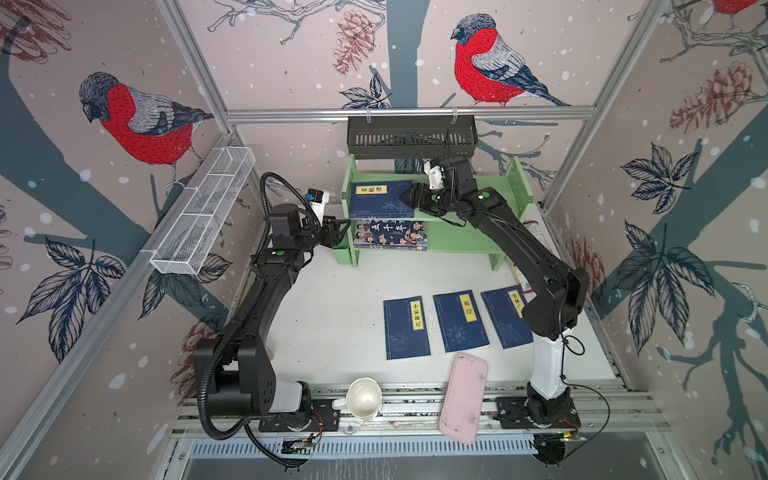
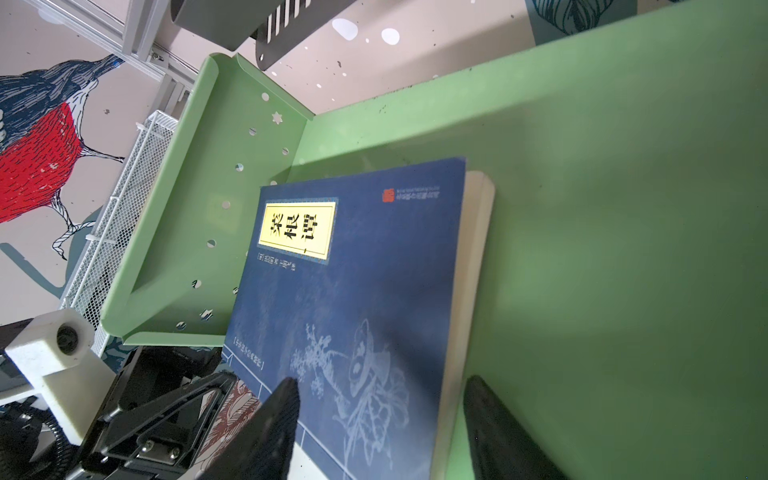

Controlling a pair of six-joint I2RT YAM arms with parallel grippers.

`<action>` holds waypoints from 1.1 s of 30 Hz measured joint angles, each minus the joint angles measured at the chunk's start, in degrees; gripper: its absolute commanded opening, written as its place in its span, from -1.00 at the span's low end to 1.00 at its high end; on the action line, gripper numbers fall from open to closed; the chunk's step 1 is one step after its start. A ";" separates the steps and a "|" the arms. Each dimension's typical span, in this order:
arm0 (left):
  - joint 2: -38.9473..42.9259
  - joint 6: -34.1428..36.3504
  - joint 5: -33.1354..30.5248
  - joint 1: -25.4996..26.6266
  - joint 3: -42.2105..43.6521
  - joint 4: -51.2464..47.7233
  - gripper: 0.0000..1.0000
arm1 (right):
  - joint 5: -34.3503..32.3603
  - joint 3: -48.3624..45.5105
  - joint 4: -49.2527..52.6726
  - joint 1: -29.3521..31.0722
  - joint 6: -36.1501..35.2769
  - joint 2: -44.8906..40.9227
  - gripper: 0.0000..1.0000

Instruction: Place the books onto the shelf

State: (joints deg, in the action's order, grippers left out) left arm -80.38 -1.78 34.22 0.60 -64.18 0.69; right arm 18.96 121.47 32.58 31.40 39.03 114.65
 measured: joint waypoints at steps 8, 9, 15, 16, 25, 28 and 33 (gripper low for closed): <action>-0.74 -1.33 -1.53 0.00 0.26 1.66 0.17 | -0.04 -1.53 0.07 -0.09 -0.02 -1.27 0.32; -0.79 -1.40 -1.64 0.00 0.26 1.75 0.18 | -0.04 -1.66 0.09 -0.09 -0.02 -1.40 0.32; -0.96 -2.29 -2.73 0.00 0.35 2.64 0.17 | -0.07 -1.99 0.20 -0.13 -0.02 -1.73 0.34; -0.98 -2.29 -2.75 0.00 0.39 2.91 0.17 | -0.07 -2.10 0.15 -0.24 -0.02 -1.77 0.34; 1.29 -1.25 -2.71 0.00 2.12 0.83 0.17 | -1.86 -3.41 0.94 -0.94 -0.07 -4.07 0.38; 2.54 -0.70 -2.56 0.00 1.36 -2.89 0.16 | -4.48 -5.42 1.01 -2.14 -0.26 -7.87 0.39; 3.43 -0.17 -0.61 0.00 -2.64 -13.05 0.15 | -7.85 -15.41 -1.57 -2.14 -1.92 -19.54 0.39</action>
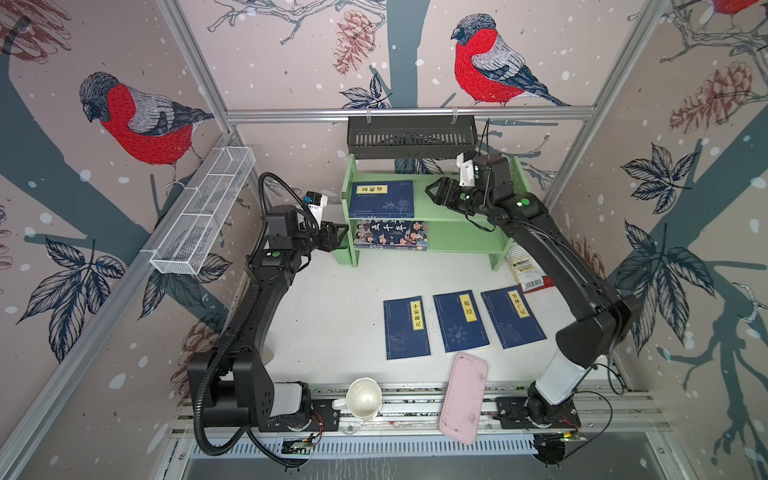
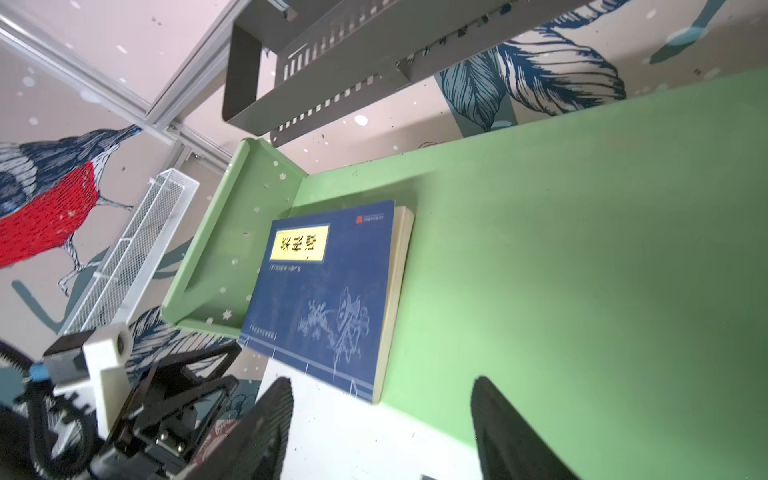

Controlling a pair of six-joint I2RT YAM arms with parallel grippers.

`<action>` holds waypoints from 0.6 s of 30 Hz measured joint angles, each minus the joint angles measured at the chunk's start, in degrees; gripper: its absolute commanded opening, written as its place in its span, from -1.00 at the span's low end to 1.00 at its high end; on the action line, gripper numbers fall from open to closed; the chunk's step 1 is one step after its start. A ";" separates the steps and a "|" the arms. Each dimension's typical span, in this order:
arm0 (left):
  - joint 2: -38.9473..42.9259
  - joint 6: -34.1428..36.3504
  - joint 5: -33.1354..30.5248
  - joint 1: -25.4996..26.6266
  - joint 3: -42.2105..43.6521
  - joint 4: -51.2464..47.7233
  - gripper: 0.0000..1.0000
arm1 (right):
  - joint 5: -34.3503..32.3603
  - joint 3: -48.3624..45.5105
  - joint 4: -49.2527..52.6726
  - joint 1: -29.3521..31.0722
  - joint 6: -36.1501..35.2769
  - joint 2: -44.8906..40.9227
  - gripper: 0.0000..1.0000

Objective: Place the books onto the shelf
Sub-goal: 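Release the book and move both grippers down to the table books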

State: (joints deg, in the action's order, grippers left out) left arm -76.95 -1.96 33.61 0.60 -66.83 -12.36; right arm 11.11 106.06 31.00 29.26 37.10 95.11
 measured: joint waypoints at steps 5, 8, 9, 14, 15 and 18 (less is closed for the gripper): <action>0.74 -4.13 6.03 0.00 -1.40 -7.56 0.15 | -2.12 -18.97 -3.04 4.48 -1.33 -15.30 0.37; 0.72 -8.74 11.32 -0.11 0.17 -9.31 0.15 | -3.82 -30.12 -3.63 9.27 -1.22 -24.11 0.37; 0.72 -10.62 13.31 -0.28 1.27 -9.29 0.16 | -4.31 -33.55 -4.26 10.99 -1.01 -27.04 0.37; 1.11 -22.97 20.92 -1.25 10.16 -5.11 0.16 | -5.90 -44.89 -6.36 16.37 2.51 -35.50 0.38; 1.36 -24.76 21.77 -1.38 12.11 -4.24 0.17 | -6.67 -46.82 -6.54 17.31 3.65 -36.11 0.39; 1.70 -29.07 22.45 -1.90 17.20 -1.05 0.22 | -6.80 -51.98 -7.76 19.30 5.46 -36.61 0.41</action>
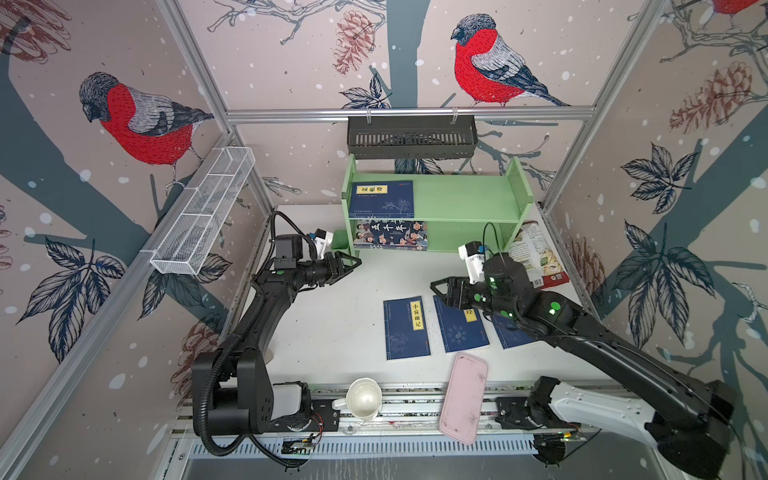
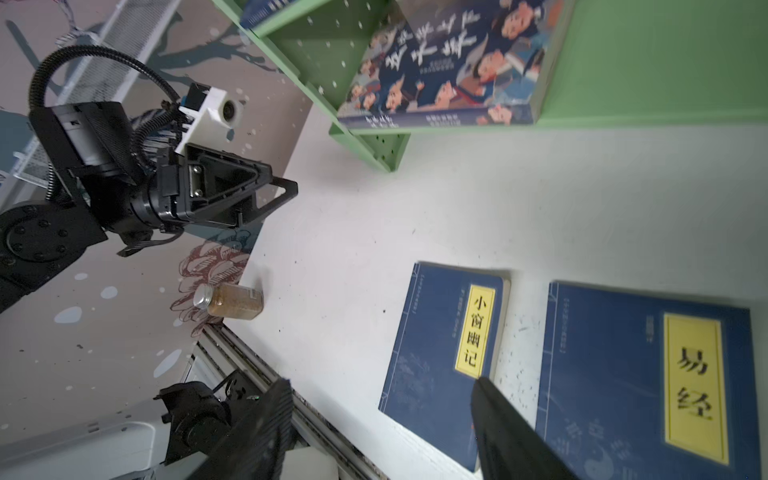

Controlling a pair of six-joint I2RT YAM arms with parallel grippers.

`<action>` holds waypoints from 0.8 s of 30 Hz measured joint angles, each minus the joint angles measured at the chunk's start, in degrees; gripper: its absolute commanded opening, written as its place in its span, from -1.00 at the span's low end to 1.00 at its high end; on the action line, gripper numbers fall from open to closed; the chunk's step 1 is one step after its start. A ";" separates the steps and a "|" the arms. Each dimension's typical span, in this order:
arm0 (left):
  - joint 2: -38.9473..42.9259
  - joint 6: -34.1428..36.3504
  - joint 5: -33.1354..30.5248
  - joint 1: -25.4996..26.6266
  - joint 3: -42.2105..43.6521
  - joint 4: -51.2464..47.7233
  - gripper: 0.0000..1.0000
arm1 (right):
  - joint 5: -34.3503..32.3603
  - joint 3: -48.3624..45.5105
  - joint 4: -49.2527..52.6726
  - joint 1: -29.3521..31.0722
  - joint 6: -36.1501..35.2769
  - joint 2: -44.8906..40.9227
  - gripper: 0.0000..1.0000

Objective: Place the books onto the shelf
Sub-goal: 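Release the book and move both grippers down to the table books, then grasp the dark-blue book nearest the left gripper with both grippers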

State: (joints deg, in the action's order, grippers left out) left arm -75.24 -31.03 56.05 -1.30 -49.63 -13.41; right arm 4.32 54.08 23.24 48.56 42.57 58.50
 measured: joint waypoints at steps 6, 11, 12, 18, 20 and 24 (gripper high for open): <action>-3.54 -1.70 0.22 0.09 4.87 0.90 0.28 | -0.02 -7.02 -4.15 0.46 4.42 3.74 0.42; -5.77 -1.53 -1.18 1.36 9.40 1.62 0.34 | 2.49 -10.16 -8.79 0.48 6.93 9.03 0.43; -5.79 -1.55 -1.40 1.68 10.23 2.05 0.35 | 3.06 -10.19 -9.22 0.46 6.88 10.51 0.43; -5.33 -1.51 -2.19 5.07 12.96 4.39 0.43 | 5.97 -10.62 -11.80 0.09 6.88 18.03 0.45; -5.31 -1.27 -2.58 6.05 13.62 4.63 0.44 | 6.99 -11.10 -13.09 -0.42 6.88 19.74 0.44; -5.40 -0.44 -4.04 7.85 14.32 5.40 0.44 | 8.63 -11.85 -14.67 -1.77 6.88 23.23 0.43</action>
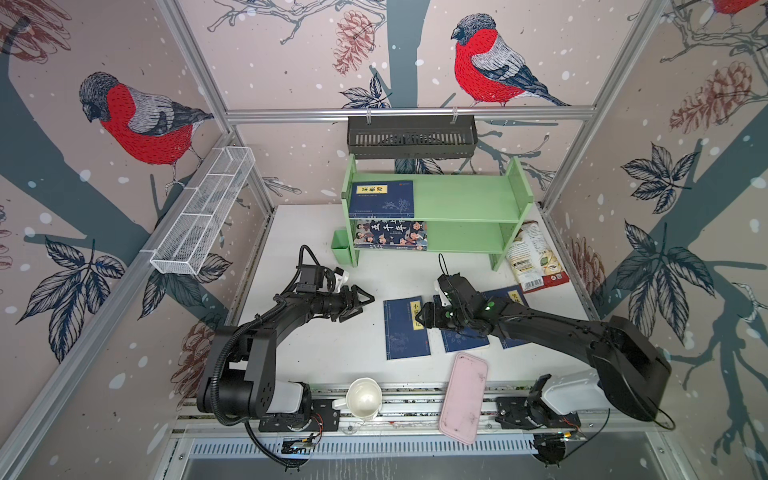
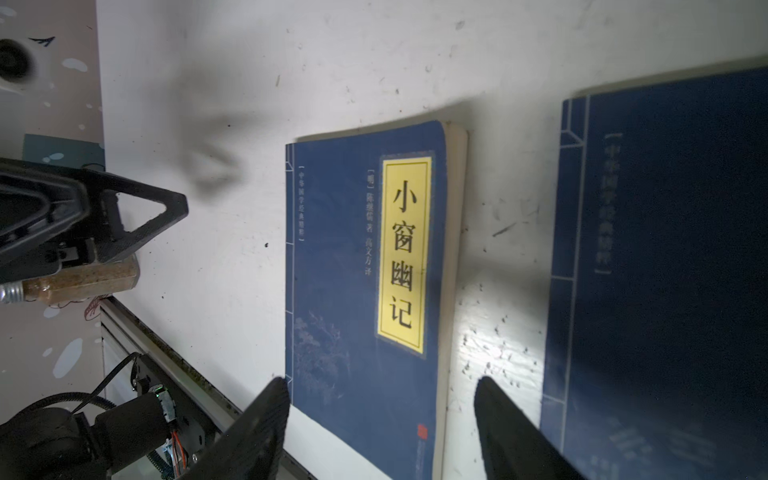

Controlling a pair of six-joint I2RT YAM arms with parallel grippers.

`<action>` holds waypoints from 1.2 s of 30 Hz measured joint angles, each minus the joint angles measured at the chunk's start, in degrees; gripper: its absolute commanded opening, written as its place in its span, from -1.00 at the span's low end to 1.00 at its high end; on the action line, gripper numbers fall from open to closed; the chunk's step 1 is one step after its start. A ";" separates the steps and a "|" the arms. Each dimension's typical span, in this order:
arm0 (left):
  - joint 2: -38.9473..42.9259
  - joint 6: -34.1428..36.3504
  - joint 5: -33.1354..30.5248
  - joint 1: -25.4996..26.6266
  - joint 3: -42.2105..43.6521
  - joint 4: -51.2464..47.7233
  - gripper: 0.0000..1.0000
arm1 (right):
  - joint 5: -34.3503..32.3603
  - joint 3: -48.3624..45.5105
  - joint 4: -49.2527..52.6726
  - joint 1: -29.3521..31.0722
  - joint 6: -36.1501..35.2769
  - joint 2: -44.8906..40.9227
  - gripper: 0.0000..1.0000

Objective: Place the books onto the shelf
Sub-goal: 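Grasp the dark-blue book nearest the left gripper with both grippers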

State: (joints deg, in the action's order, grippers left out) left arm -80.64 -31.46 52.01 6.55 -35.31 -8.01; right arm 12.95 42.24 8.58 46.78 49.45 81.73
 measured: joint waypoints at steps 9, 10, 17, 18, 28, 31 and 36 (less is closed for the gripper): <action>-3.87 0.46 -1.66 3.02 0.46 0.09 0.44 | 3.69 -0.04 -3.10 -0.31 -0.04 5.70 0.39; -4.09 0.46 -1.66 3.23 0.46 0.09 0.44 | 3.96 0.02 -3.21 -0.24 -0.04 6.12 0.39; -5.40 0.39 -1.77 5.66 1.88 2.47 0.44 | 5.09 0.55 -4.09 -0.22 -0.04 8.85 0.35; -5.79 0.39 -2.10 5.95 1.90 2.60 0.44 | 5.35 0.55 -4.35 -0.22 -0.02 9.14 0.35; -10.03 0.15 -0.07 6.58 1.73 5.27 0.42 | 6.73 -0.81 -9.29 -0.11 1.51 9.66 0.21; -11.41 0.04 1.18 6.86 1.33 6.38 0.42 | 7.15 -1.16 -10.71 -0.07 1.84 9.84 0.12; -13.62 -0.07 2.56 7.06 -0.15 7.23 0.38 | 8.07 -1.38 -13.03 -0.13 2.97 10.05 -0.05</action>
State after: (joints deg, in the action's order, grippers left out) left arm -94.26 -31.53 54.57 13.61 -35.46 -0.78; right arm 21.02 40.86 -4.45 46.65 52.42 91.79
